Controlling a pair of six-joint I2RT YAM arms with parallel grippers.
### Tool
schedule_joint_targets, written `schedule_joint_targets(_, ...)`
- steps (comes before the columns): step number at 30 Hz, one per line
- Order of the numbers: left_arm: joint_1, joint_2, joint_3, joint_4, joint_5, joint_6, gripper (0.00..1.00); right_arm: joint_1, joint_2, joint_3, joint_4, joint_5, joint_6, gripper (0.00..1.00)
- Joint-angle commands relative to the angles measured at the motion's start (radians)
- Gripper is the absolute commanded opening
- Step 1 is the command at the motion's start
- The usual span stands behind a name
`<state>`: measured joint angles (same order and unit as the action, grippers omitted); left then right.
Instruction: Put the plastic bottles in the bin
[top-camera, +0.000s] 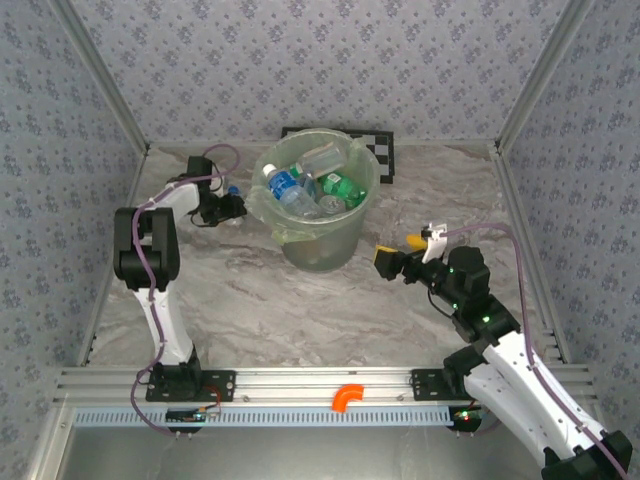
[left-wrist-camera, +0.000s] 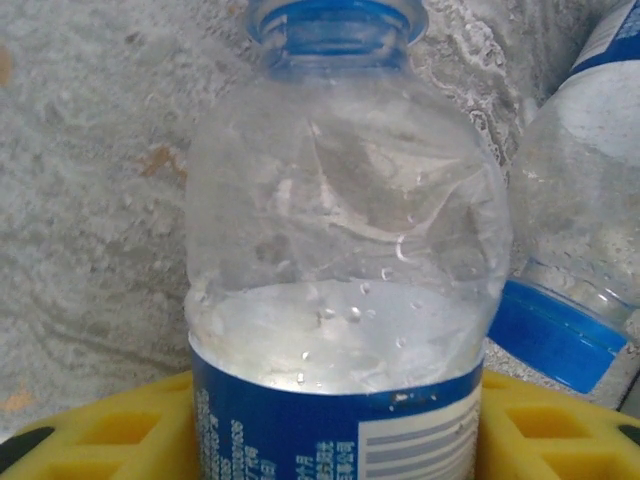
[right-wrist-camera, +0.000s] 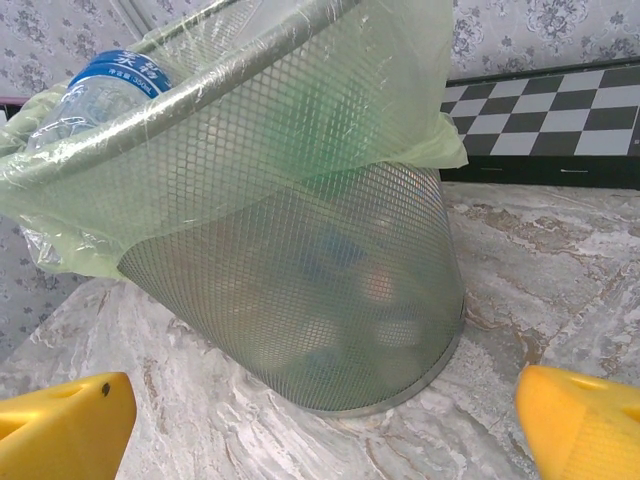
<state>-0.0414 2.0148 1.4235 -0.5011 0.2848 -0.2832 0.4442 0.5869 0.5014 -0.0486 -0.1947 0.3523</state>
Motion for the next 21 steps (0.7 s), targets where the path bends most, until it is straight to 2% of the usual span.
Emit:
schedule_joint_targets(1,-0.004,-0.1,-0.02,-0.002,0.013,-0.041,0.53,-0.007,-0.016,-0.009,0.004,0.014,0.011,0.99)
schedule_joint_targets(11,-0.005,-0.332,-0.098,-0.022,-0.032,-0.203,0.54,-0.009,-0.067,0.035,-0.031,0.037,0.012,0.99)
schedule_joint_targets(21,-0.044,-0.593,-0.063,-0.131,-0.067,-0.243,0.54,0.009,-0.099,0.168,-0.122,0.043,0.036,0.99)
